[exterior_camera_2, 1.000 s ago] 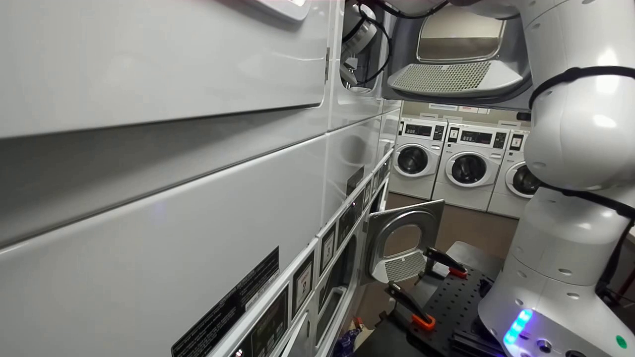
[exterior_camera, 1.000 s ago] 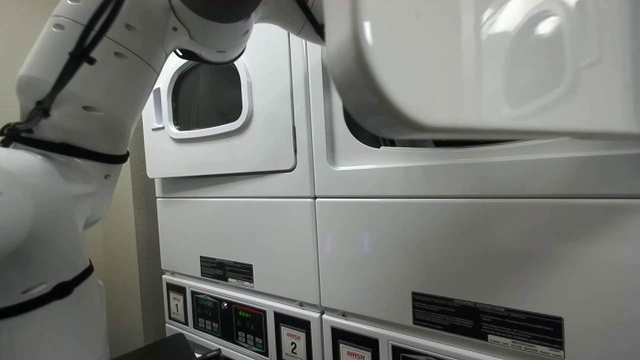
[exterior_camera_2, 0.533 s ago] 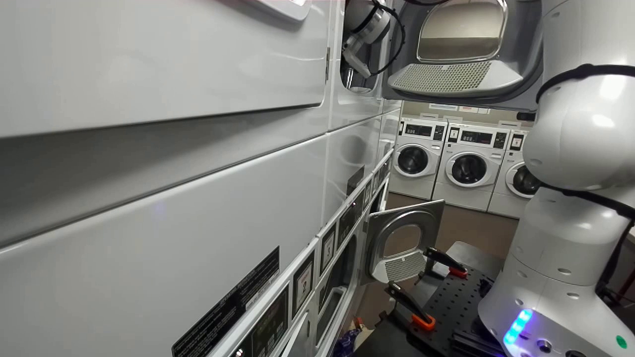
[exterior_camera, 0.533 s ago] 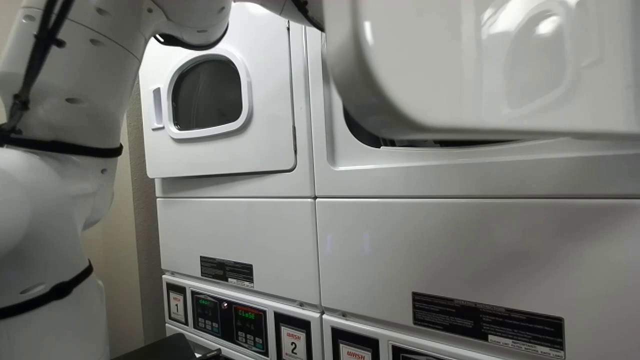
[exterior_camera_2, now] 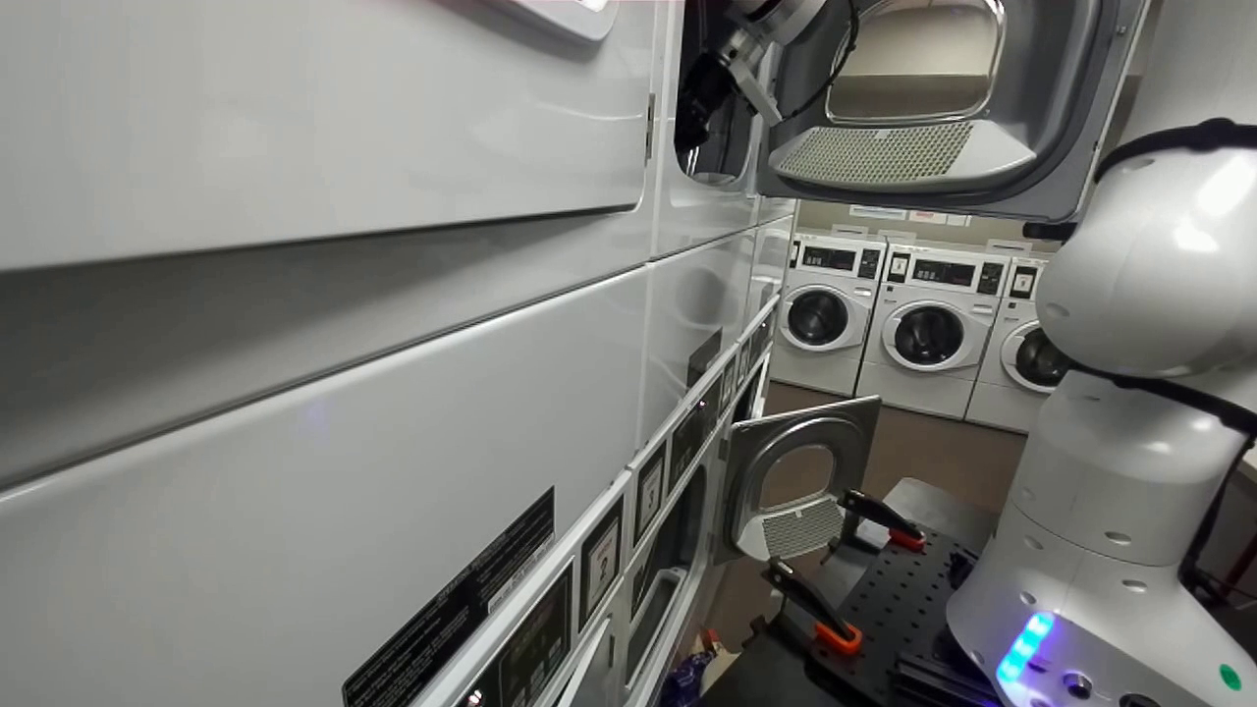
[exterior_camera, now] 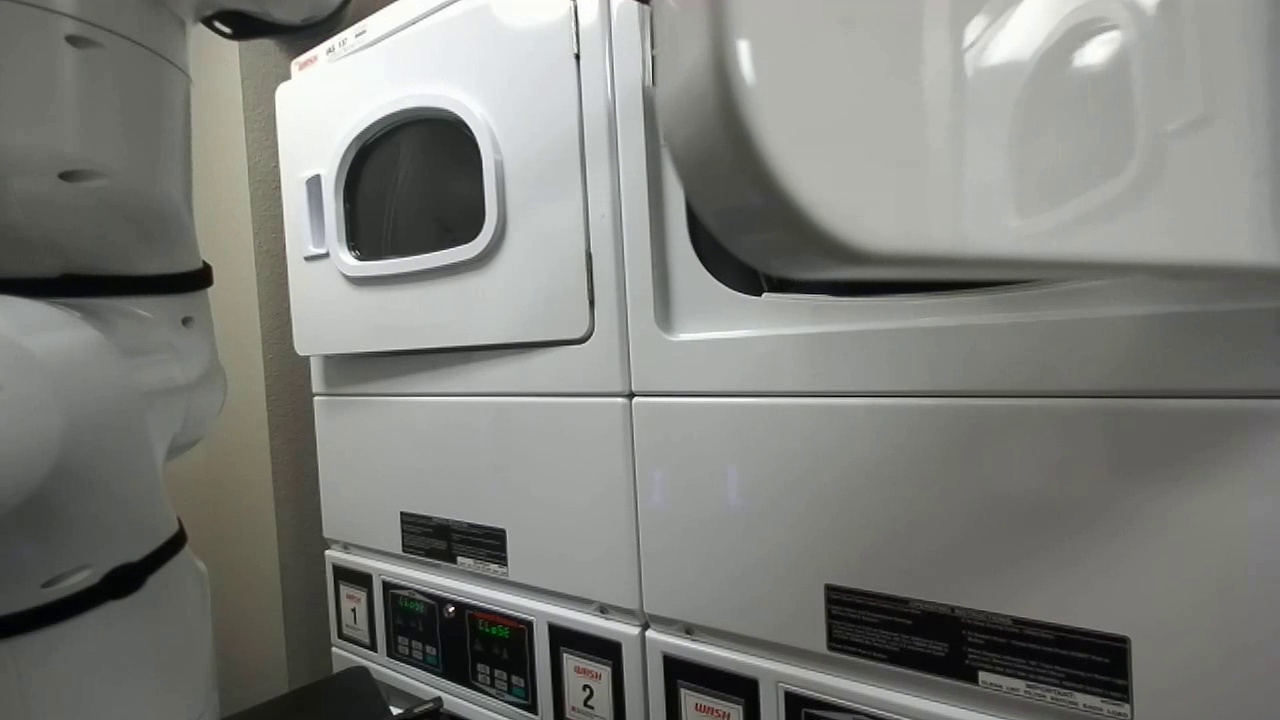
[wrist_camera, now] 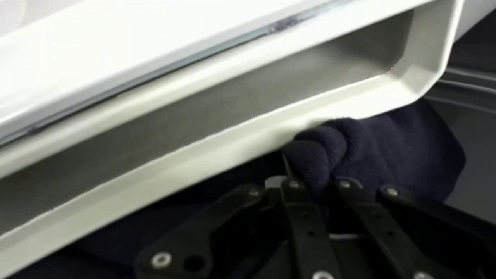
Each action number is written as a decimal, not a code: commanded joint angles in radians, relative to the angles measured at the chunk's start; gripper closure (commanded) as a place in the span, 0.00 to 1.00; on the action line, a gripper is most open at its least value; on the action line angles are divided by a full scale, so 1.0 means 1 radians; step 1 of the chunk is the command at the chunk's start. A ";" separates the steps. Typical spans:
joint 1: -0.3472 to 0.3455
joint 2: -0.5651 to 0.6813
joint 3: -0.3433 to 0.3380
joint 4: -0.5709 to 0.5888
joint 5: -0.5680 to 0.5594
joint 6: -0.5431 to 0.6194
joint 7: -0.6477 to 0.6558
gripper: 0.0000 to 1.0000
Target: Remove the black clothing from the machine
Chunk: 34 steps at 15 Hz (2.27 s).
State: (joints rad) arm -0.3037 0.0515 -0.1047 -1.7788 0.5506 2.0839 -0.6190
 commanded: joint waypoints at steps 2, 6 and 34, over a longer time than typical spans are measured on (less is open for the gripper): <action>0.026 -0.195 -0.068 -0.183 0.010 -0.075 -0.082 0.93; 0.049 -0.288 -0.133 -0.203 0.023 -0.197 -0.141 0.93; 0.145 -0.203 -0.086 -0.959 -0.862 -0.102 0.084 0.93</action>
State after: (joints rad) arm -0.1500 -0.2287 -0.2143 -2.6701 -0.1983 1.9057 -0.6403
